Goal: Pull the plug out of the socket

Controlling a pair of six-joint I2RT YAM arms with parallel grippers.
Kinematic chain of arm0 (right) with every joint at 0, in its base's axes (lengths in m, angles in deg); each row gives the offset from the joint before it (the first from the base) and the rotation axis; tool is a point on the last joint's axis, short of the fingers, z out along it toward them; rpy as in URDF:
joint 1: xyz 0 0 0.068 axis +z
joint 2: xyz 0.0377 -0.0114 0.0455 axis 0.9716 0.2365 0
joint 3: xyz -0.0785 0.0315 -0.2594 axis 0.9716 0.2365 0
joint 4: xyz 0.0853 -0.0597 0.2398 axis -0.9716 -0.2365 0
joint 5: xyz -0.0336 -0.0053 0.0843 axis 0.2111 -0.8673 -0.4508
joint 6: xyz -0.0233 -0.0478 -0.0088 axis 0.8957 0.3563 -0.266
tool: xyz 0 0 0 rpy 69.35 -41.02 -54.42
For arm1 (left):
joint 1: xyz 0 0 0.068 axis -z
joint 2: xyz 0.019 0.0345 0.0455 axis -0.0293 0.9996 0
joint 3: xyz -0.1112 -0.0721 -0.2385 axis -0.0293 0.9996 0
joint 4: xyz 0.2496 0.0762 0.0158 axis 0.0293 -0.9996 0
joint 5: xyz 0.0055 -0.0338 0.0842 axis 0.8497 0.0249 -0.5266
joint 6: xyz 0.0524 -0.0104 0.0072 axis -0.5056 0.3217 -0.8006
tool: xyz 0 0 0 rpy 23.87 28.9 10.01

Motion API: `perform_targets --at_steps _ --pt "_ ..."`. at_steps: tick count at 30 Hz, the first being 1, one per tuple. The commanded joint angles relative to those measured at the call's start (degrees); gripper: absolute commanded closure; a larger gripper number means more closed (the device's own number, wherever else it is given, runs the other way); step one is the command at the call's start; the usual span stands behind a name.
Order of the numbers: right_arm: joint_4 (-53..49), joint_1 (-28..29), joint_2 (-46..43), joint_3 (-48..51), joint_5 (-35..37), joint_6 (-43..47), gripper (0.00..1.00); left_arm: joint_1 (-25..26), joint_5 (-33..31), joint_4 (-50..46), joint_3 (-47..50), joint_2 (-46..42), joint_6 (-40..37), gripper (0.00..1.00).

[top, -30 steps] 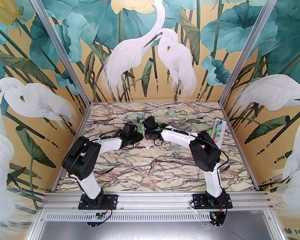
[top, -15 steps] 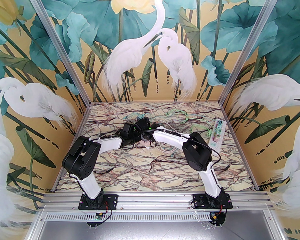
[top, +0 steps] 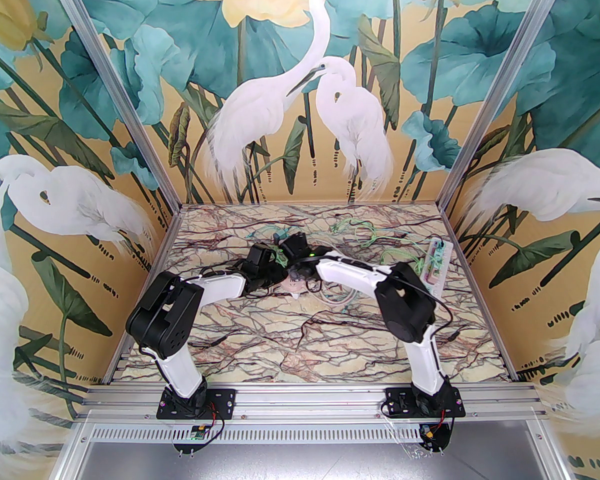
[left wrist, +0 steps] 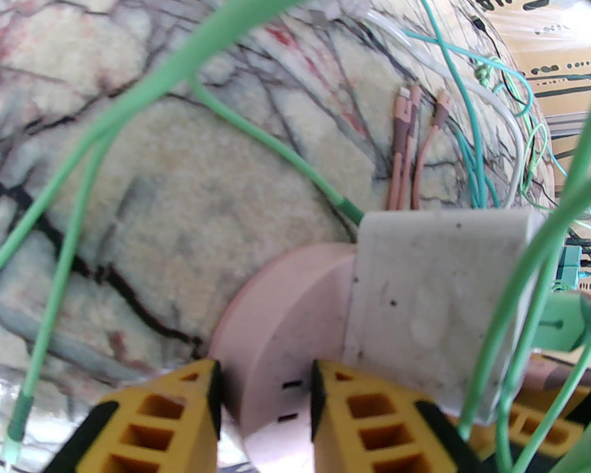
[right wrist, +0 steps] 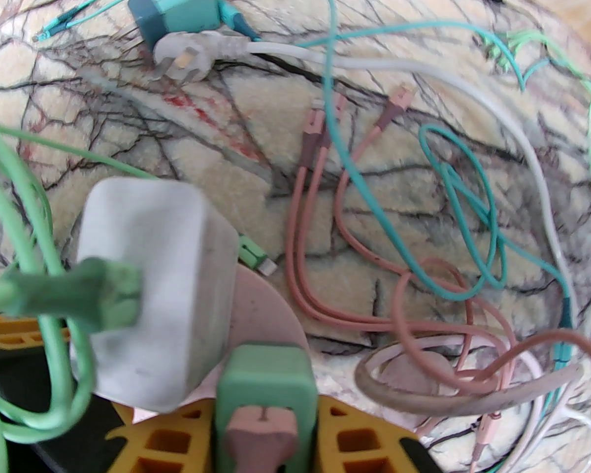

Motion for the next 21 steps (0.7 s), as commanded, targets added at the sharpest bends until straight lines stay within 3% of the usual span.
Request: perform_targets --at_steps 1,15,21 --pt "2.3 0.7 -4.0 0.6 -6.9 -0.8 0.74 1.0 0.1 -9.2 2.3 5.3 -0.8 0.66" --pt "-6.2 7.7 5.9 -11.3 -2.2 2.3 0.72 1.4 0.5 -9.3 1.8 5.9 -1.0 0.67" --pt "-6.2 7.9 5.5 -11.2 -1.5 2.0 0.72 1.5 0.3 -9.4 1.8 5.9 -1.0 0.67"
